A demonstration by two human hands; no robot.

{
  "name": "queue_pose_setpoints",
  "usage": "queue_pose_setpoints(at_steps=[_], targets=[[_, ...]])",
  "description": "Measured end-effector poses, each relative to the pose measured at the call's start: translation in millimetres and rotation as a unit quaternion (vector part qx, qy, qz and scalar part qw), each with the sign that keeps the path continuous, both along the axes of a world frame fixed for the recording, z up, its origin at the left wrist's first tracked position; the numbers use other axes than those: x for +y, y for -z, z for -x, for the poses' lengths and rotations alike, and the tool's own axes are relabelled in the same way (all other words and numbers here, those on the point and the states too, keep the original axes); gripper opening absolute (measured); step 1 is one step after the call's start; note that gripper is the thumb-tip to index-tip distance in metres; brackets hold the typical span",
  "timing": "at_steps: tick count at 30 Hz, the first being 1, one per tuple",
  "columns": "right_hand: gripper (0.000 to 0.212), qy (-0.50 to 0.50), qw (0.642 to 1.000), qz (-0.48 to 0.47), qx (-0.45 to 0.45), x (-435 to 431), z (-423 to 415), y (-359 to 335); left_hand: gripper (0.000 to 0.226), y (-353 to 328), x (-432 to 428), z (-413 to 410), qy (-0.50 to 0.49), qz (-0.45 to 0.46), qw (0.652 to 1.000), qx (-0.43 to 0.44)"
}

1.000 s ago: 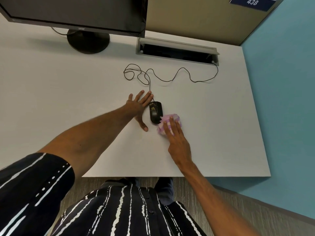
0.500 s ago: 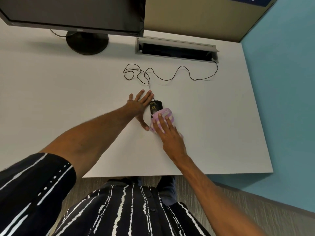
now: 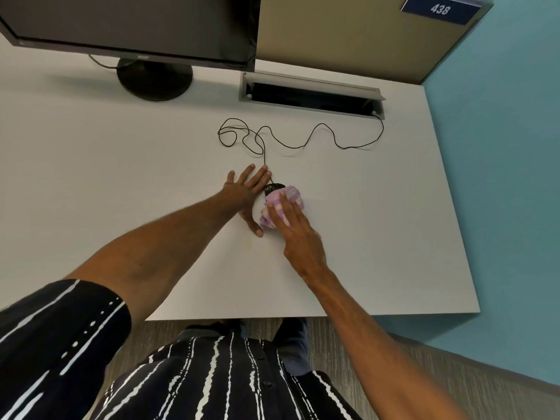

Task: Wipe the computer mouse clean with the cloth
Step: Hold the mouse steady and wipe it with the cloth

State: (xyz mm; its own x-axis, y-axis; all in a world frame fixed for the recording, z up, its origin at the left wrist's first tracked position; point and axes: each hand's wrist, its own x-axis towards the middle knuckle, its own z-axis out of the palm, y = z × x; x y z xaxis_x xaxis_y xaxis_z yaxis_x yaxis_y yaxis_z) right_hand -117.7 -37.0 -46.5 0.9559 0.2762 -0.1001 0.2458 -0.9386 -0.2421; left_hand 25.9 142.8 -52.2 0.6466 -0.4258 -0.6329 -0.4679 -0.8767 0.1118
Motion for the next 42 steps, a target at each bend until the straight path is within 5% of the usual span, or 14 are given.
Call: queue_pose_setpoints(at_steps=[7, 16, 23, 29, 38, 42], targets=[[0.089, -0.053, 0.996, 0.066, 0.009, -5.3, 28.8, 13.7, 0.179, -0.3, -0.8, -1.8, 0.006, -0.008, 1.0, 0.002], [0.104, 0.001, 0.999, -0.046, -0.015, -43.0, 33.9, -4.4, 0.18, 0.2, -0.9, -1.9, 0.011, -0.017, 1.0, 0.003], [0.092, 0.003, 1.0, -0.006, 0.028, -5.2, 1.8, 4.4, 0.18, -0.1, -1.2, -1.9, 0.008, -0.011, 1.0, 0.003], [0.098, -0.089, 0.992, 0.091, 0.017, -27.3, 30.5, 0.8, 0.177, -3.5, 0.2, -1.7, 0.011, -0.005, 1.0, 0.01], [0.103, 0.005, 0.999, -0.019, -0.033, -26.6, 5.8, -10.7, 0.179, -5.2, 0.7, 2.3, 0.008, -0.008, 1.0, -0.009], [0.087, -0.003, 0.999, -0.012, 0.032, 1.0, -21.6, -3.9, 0.177, -5.6, -1.4, 1.3, 0.013, -0.017, 1.0, -0.004]])
